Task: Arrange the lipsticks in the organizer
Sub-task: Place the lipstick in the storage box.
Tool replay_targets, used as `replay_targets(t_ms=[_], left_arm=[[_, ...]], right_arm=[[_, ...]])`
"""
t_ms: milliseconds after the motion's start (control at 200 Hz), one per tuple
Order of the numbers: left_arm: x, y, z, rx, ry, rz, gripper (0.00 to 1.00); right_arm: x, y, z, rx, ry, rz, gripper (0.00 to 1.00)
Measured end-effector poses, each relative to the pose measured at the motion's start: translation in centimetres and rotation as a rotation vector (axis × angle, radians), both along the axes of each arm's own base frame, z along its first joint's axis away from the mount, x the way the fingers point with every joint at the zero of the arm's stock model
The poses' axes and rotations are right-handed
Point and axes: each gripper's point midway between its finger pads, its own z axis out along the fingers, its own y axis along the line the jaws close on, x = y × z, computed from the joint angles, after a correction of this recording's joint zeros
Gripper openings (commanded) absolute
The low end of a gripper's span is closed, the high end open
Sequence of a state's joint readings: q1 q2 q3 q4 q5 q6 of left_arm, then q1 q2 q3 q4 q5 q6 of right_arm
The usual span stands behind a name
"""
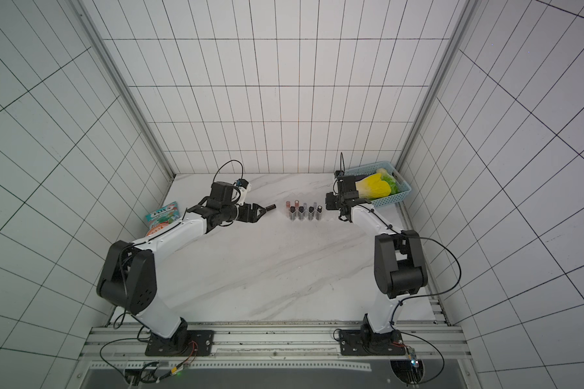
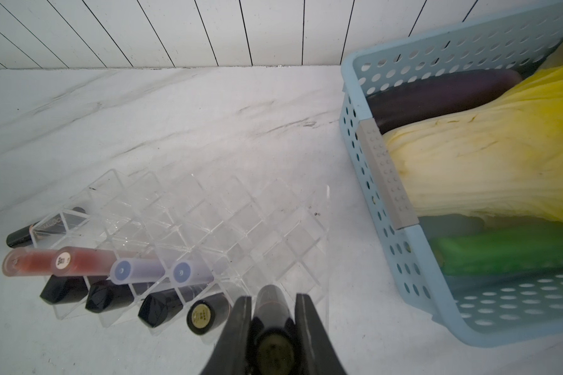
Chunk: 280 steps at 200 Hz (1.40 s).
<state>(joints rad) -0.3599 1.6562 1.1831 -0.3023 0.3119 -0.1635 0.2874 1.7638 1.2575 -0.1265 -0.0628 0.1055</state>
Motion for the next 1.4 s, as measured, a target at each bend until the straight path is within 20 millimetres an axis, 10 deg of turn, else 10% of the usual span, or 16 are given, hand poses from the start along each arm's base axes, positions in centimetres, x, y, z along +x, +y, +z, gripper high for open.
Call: replay_targets(t_ms=[827, 1072, 1403], left_arm=[[0.0, 0.0, -0.6, 0.01, 0.009, -0.004, 0.83], [0.0, 0.0, -0.6, 0.013, 0.005, -0.008, 0.83], [2.2, -0.7, -1.3, 0.061, -0.003, -0.046, 0.8]], right_arm=[[-1.0, 0.0, -0.3, 0.007, 0.016, 0.008, 0.14], [-1.0, -0.1, -0.4, 0.006, 0.018, 0.002, 0.66], [-2.8, 0.2, 2.8, 0.026, -0.03, 0.018, 0.67]])
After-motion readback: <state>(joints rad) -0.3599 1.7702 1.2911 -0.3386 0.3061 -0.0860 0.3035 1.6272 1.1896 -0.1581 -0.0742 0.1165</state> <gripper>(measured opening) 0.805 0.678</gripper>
